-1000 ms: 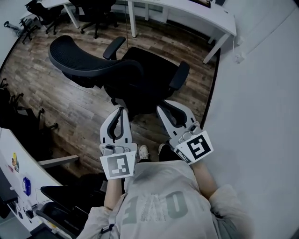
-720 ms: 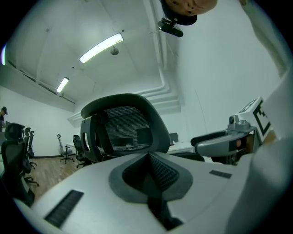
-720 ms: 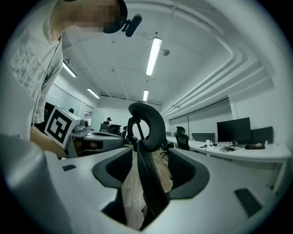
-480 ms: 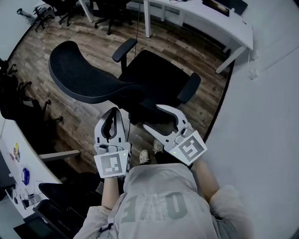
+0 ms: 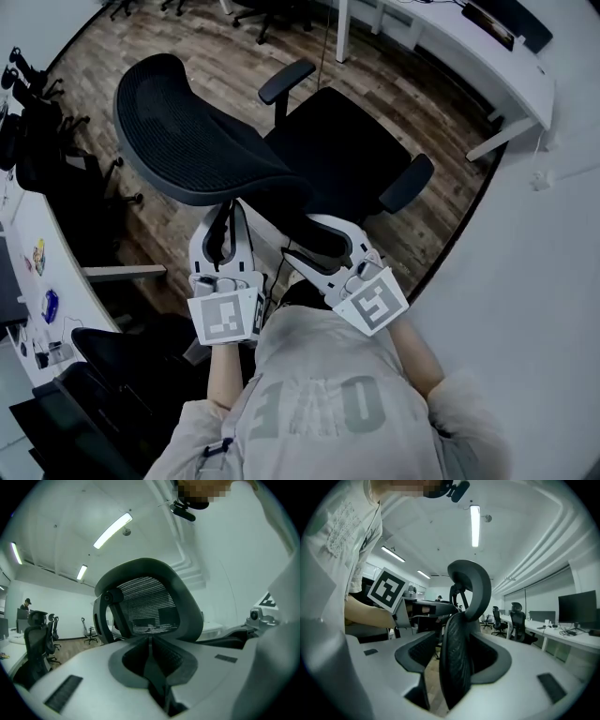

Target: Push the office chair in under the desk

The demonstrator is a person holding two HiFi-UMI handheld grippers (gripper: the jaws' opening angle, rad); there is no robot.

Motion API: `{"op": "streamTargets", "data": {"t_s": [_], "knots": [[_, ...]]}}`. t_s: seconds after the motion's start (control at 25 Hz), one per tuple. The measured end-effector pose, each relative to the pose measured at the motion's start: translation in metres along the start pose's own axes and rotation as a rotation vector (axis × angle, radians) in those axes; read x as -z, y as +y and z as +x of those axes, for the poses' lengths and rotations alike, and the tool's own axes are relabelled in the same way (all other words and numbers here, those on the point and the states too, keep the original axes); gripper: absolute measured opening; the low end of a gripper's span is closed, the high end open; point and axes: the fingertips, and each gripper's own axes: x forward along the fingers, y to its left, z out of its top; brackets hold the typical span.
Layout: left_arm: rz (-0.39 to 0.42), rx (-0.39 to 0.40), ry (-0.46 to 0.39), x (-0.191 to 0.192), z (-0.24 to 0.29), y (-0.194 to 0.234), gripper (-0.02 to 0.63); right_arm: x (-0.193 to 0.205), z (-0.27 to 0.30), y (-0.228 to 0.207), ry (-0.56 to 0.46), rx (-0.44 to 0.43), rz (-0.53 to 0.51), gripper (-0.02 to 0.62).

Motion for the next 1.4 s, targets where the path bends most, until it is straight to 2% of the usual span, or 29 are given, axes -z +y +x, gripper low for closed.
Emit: {"op": "streamTargets", "data": {"t_s": [0.12,0.24,0.32,0.36,0.44,0.56,0.68,0.84,1.04,1.2,1.32,1.4], "knots": [[0.005,-0.030,0.008,0.001,-0.001,0.010,0.020,-0.002,0.004,-0.003,-0.021,0.011,0.002,0.233],[0.073,-0.051,0.009,-0.007,0.000,0.017,0.034,-0.009,0.005,-0.011,-0.085,0.054,0.093,0.199],[0.144,-0.050,0.024,-0.011,0.003,0.020,0.160,-0.013,0.003,-0.016,-0.103,0.070,0.130,0.184],[0.170,-0.056,0.035,-0.011,0.003,0.025,0.188,-0.013,0.003,-0.017,-0.103,0.073,0.133,0.183],[0.203,-0.096,0.054,-0.012,0.003,0.038,0.195,-0.013,0.002,-0.017,-0.095,0.080,0.131,0.181],[0.194,-0.171,0.082,-0.008,0.001,0.063,0.195,-0.010,0.002,-0.015,-0.082,0.087,0.122,0.172],[0.164,-0.206,0.087,-0.008,-0.001,0.085,0.195,-0.008,0.005,-0.012,-0.068,0.066,0.115,0.170],[0.151,-0.169,0.117,-0.006,0.007,0.096,0.206,-0.007,0.008,-0.009,-0.062,0.056,0.112,0.169],[0.182,-0.115,0.124,-0.009,0.016,0.090,0.209,-0.003,0.007,-0.014,-0.049,0.054,0.076,0.169],[0.116,-0.056,0.095,-0.019,0.023,0.091,0.227,-0.006,0.009,-0.011,-0.053,0.049,0.106,0.169],[0.184,-0.022,0.122,-0.020,0.037,0.087,0.227,-0.001,0.009,-0.014,-0.033,0.057,0.060,0.169],[0.251,-0.033,0.151,-0.016,0.043,0.086,0.225,-0.001,0.010,-0.014,-0.034,0.057,0.060,0.169]]}}
